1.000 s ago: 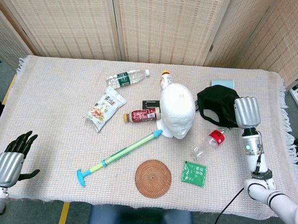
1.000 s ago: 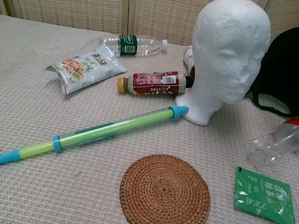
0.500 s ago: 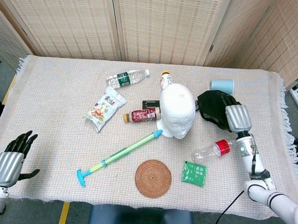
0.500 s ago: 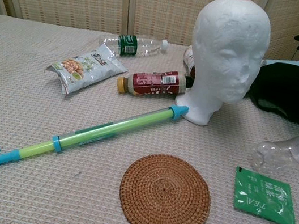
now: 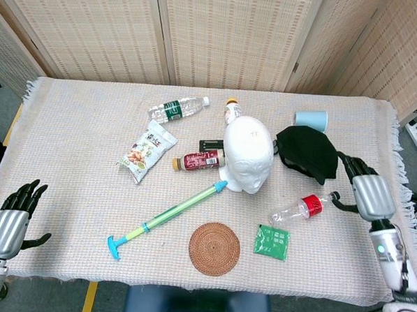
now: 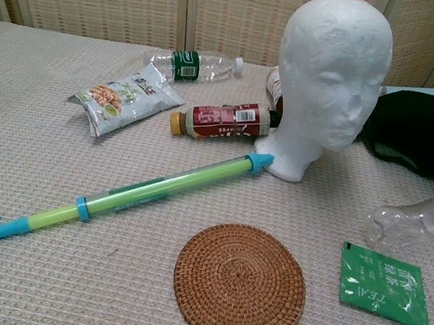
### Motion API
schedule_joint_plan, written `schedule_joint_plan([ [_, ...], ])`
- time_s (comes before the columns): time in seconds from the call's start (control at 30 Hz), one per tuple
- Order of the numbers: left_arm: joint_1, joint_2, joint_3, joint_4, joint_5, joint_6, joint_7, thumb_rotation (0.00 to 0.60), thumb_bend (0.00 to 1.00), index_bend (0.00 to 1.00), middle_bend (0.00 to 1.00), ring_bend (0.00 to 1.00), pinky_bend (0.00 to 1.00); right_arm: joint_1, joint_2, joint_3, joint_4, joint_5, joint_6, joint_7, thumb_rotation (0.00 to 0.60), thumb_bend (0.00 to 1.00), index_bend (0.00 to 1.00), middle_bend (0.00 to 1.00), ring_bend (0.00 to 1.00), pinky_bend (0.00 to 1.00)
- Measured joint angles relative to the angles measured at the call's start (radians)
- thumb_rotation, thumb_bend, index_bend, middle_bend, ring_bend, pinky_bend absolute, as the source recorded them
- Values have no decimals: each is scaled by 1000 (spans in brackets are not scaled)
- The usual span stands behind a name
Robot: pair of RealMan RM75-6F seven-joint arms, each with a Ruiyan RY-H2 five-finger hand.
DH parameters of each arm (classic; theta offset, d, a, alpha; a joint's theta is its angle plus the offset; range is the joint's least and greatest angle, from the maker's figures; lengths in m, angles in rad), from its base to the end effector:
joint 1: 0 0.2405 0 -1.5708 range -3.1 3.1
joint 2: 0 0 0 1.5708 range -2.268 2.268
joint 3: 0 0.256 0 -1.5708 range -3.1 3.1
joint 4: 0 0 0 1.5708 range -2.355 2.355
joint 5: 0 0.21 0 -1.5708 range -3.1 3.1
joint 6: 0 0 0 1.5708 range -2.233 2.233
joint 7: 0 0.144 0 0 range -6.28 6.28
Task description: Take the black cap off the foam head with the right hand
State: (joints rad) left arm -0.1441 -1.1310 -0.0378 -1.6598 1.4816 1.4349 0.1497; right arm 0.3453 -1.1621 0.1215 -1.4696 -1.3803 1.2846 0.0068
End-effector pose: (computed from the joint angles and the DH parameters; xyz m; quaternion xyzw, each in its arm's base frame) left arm -0.2951 0.1951 0.1433 -0.6319 -0.3636 -0.3590 0.5827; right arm -0.2951 -0.2810 0.1530 0.6346 -0.3506 0.3871 0.5697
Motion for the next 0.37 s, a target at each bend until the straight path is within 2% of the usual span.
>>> schedule_joint_plan([
  [0.2, 11, 2, 5, -2, 2, 15, 2, 600, 134, 56, 55, 61, 184, -145, 70, -96, -122, -82, 152, -21, 600, 0, 64, 199, 170, 351],
  [0.37, 25, 1, 9, -8, 6, 32, 6, 600, 133, 56, 55, 61, 184, -225, 80, -142, -160, -112, 220, -32, 600, 14, 82, 205, 170, 350],
])
